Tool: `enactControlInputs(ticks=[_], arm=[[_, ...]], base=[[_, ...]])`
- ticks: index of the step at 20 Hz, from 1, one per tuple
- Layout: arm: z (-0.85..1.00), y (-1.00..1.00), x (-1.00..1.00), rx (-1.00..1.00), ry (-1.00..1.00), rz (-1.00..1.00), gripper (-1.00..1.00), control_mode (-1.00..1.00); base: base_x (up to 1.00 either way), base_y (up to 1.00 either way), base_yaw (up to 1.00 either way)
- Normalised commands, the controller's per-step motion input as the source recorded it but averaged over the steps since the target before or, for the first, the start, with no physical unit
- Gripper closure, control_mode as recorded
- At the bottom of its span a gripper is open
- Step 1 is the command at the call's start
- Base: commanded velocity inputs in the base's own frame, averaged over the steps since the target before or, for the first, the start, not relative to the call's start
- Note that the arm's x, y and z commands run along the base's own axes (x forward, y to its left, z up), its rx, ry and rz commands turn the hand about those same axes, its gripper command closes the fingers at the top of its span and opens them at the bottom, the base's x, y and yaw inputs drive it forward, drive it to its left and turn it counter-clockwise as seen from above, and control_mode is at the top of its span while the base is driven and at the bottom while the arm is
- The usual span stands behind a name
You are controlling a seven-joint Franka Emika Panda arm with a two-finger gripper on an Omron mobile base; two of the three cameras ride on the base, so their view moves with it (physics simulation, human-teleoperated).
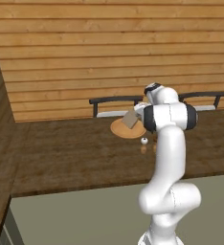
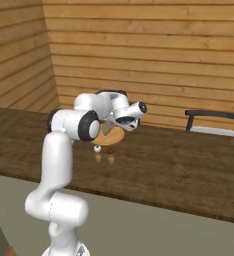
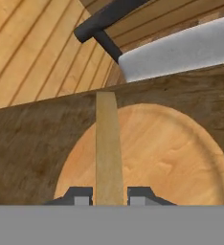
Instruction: Start the toaster. Once the lever pops up, take the bread to the plate on the dining counter.
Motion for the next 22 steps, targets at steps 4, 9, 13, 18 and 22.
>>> enactControlInputs(ticks=[4,9,13,18,22], arm=[[-0.29,0.4,-0.07,0.0,0.0,0.05,1.0,-1.0],[-0.07,0.38,-0.39,0.0,0.01,0.11,1.0,-1.0],[-0.01,0.36,-0.46,0.01,0.06,0.13,1.0,-1.0],[-0.34,0.08,0.05,0.0,0.08,0.03,1.0,-1.0],[-0.19,0.0,0.28,0.0,0.03,0.0,-1.0,-1.0]], base=[[0.0,0.0,0.0],[0.0,0.0,0.0],[0.0,0.0,0.0],[0.0,0.0,0.0],[0.0,0.0,0.0]])
